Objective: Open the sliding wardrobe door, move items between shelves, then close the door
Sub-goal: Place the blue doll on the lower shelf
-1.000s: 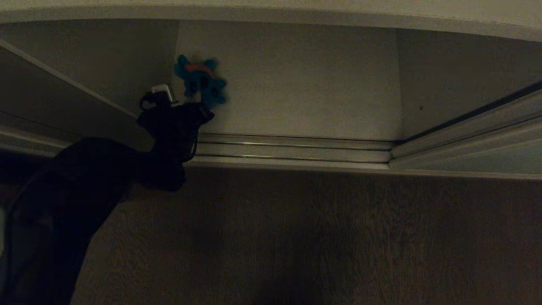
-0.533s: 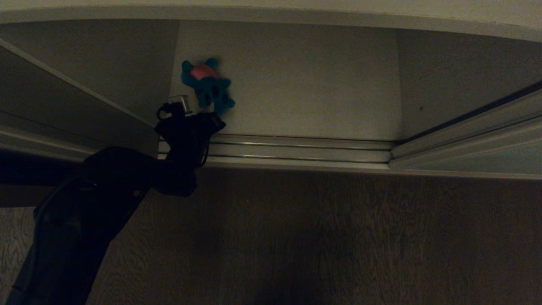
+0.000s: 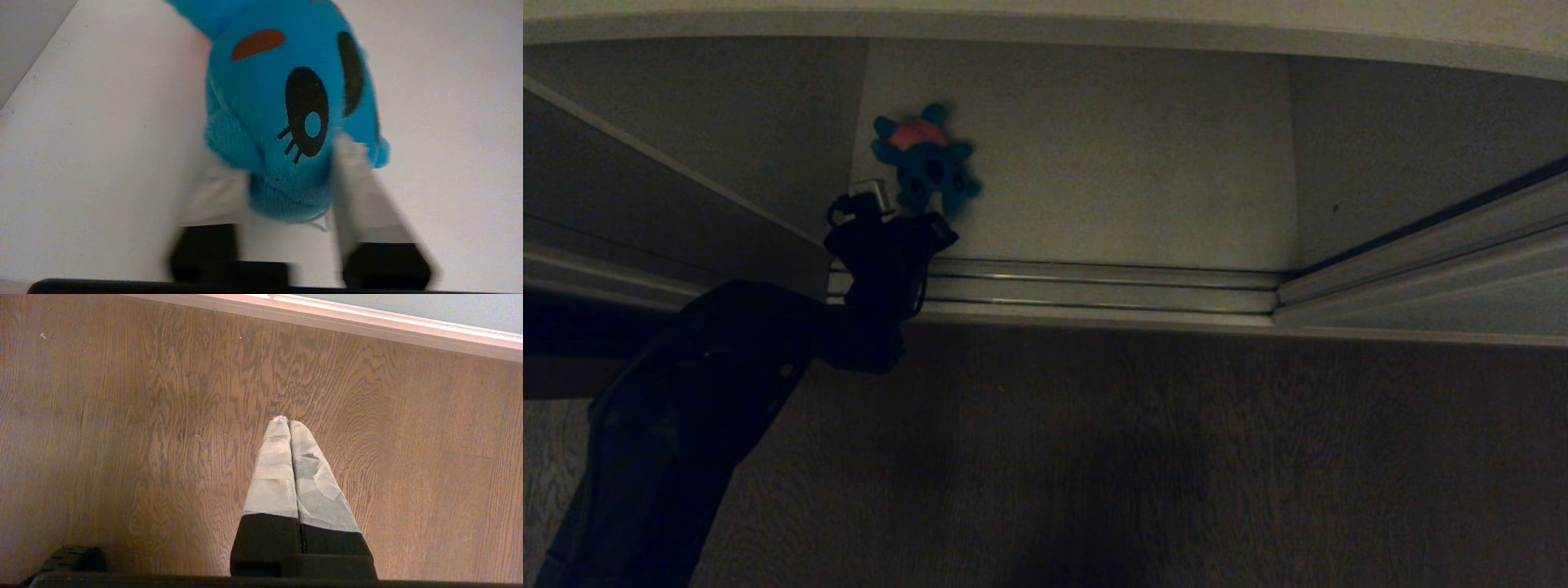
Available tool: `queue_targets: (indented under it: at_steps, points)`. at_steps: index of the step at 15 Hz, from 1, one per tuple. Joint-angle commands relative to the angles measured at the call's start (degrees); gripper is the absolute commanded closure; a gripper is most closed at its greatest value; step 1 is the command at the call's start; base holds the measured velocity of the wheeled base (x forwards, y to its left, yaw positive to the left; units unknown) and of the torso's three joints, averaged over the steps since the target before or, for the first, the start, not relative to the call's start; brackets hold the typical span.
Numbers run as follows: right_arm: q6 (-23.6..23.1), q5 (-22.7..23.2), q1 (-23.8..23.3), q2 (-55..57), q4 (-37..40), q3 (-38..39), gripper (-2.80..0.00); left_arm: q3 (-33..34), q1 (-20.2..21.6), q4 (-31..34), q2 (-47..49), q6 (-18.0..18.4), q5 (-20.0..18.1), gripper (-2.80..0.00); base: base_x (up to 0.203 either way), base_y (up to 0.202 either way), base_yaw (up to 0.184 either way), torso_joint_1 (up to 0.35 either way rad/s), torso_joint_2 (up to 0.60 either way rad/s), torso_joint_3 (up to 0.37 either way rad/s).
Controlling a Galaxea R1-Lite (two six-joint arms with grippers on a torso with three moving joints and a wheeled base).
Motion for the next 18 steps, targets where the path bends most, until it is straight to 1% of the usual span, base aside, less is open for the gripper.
queue_targets:
  at_steps: [1,3,5,6,7,8,11,12,14,16,18]
  points:
    - [-0.05,0.04,0.01,-0.11,-0.01,0.0,0.0,0.85,0.02,0.52,-2.97,-0.28,-0.1,-2.8,0.0,0.0,0.0,0.0,0.0,0.0]
    - [-0.05,0.04,0.01,-0.11,-0.01,0.0,0.0,1.94,0.14,3.48,-5.42,-0.48,-0.51,-2.8,0.0,0.0,0.0,0.0,0.0,0.0]
    - [-0.05,0.04,0.01,-0.11,-0.01,0.0,0.0,2.83,0.17,3.65,-6.23,-0.33,-0.48,-2.8,0.0,0.0,0.0,0.0,0.0,0.0]
    - [-0.05,0.04,0.01,-0.11,-0.01,0.0,0.0,5.51,0.25,3.69,-7.71,-0.1,-0.86,-2.8,0.0,0.0,0.0,0.0,0.0,0.0]
    - [-0.05,0.04,0.01,-0.11,-0.01,0.0,0.0,8.84,0.39,4.07,-9.95,0.12,-2.29,-2.8,0.0,0.0,0.0,0.0,0.0,0.0]
    - [-0.05,0.04,0.01,-0.11,-0.01,0.0,0.0,10.6,0.56,4.55,-11.7,0.27,-3.33,-2.8,0.0,0.0,0.0,0.0,0.0,0.0]
    - [-0.05,0.04,0.01,-0.11,-0.01,0.0,0.0,12.18,0.88,5.0,-14.26,0.51,-3.66,-2.8,0.0,0.0,0.0,0.0,0.0,0.0]
    - [-0.05,0.04,0.01,-0.11,-0.01,0.0,0.0,13.06,0.95,5.55,-14.9,0.83,-3.62,0.0,0.0,0.0,0.0,0.0,0.0,0.0]
    - [-0.05,0.04,0.01,-0.11,-0.01,0.0,0.0,15.3,1.01,7.8,-18.14,0.99,-4.09,0.0,0.0,0.0,0.0,0.0,0.0,0.0]
    - [-0.05,0.04,0.01,-0.11,-0.01,0.0,0.0,17.61,1.31,13.75,-23.06,1.0,-5.45,0.0,0.0,0.0,0.0,0.0,0.0,0.0]
    - [-0.05,0.04,0.01,-0.11,-0.01,0.0,0.0,20.06,1.48,17.14,-25.21,1.18,-6.46,0.0,0.0,0.0,0.0,0.0,0.0,0.0]
